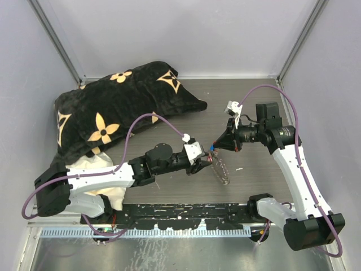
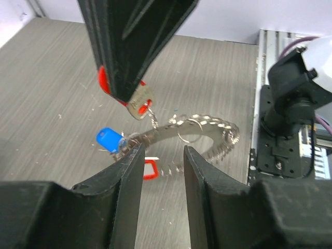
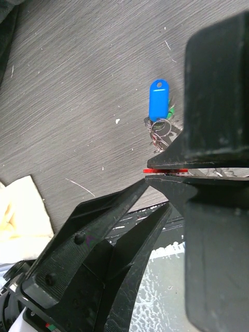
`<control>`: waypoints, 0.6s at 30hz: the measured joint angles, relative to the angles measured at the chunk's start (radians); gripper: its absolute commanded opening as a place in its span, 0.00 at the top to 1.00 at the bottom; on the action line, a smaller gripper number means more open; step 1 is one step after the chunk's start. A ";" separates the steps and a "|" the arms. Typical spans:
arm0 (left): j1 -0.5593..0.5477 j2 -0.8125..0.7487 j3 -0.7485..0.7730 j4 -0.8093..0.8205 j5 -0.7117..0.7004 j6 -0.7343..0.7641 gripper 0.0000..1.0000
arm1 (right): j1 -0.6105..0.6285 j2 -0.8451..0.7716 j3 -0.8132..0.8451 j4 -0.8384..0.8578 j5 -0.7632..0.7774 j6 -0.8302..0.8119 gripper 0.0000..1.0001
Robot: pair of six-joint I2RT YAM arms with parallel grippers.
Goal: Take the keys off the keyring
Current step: Remove the key from the keyring.
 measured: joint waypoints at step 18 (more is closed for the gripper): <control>-0.015 0.099 0.035 0.037 -0.100 -0.018 0.63 | -0.002 0.000 -0.005 0.008 0.000 0.004 0.99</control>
